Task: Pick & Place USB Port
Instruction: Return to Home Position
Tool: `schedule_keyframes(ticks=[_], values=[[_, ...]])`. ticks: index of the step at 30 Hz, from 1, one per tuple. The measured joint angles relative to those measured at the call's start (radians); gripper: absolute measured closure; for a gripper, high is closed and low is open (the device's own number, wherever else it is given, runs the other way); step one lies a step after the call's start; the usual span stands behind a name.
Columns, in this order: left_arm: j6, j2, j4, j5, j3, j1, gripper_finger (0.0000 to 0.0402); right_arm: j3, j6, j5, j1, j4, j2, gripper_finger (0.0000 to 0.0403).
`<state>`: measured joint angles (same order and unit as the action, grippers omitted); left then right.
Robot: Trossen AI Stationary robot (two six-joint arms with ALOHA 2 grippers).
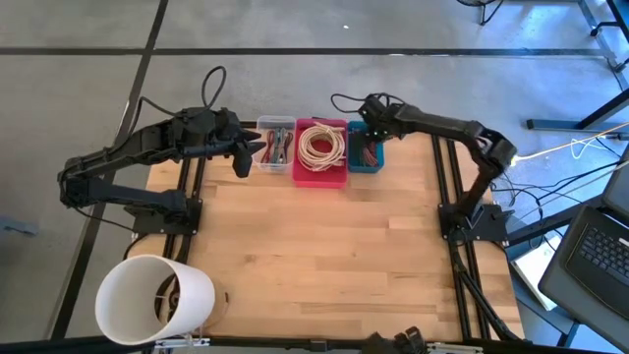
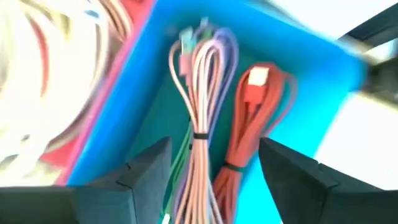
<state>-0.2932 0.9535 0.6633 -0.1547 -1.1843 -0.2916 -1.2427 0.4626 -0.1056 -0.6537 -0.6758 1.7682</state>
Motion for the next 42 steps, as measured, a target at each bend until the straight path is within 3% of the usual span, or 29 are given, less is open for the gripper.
schedule_keyframes(ticks=[4,13,18,25,28,31,35,39,42], values=[[0.0,0.0,0.001,0.0,0.0,0.0,0.0258,0.0,-0.006,-0.086,0.05,-0.019,-0.14,0.0153],[-0.064,-0.008,0.02,0.027,0.0,0.002,0.0258,0.0,0.014,-0.096,0.293,-0.012,-0.443,0.0191],[-0.087,-0.006,0.019,0.034,0.0,0.002,0.0258,0.0,0.073,-0.138,0.453,-0.004,-0.51,0.0254],[-0.087,-0.006,0.018,0.034,0.0,0.002,0.0258,0.0,0.054,-0.143,0.6,-0.042,-0.512,0.0385],[-0.087,-0.006,0.018,0.034,0.0,0.002,0.0258,0.017,0.069,-0.204,0.67,-0.134,-0.552,0.0392],[-0.087,-0.006,0.017,0.034,0.0,0.002,0.0258,0.106,0.151,-0.284,0.764,-0.193,-0.647,0.0395],[-0.087,-0.006,0.017,0.034,0.0,0.002,0.0258,0.308,0.289,-0.343,0.926,-0.122,-0.858,0.0399],[-0.087,-0.006,0.017,0.034,0.0,0.002,0.0258,0.515,0.319,-0.358,1.037,0.095,-1.026,0.04],[-0.087,-0.006,0.016,0.034,0.0,0.002,0.0258,0.658,0.246,-0.363,1.068,0.349,-1.089,0.0401]])
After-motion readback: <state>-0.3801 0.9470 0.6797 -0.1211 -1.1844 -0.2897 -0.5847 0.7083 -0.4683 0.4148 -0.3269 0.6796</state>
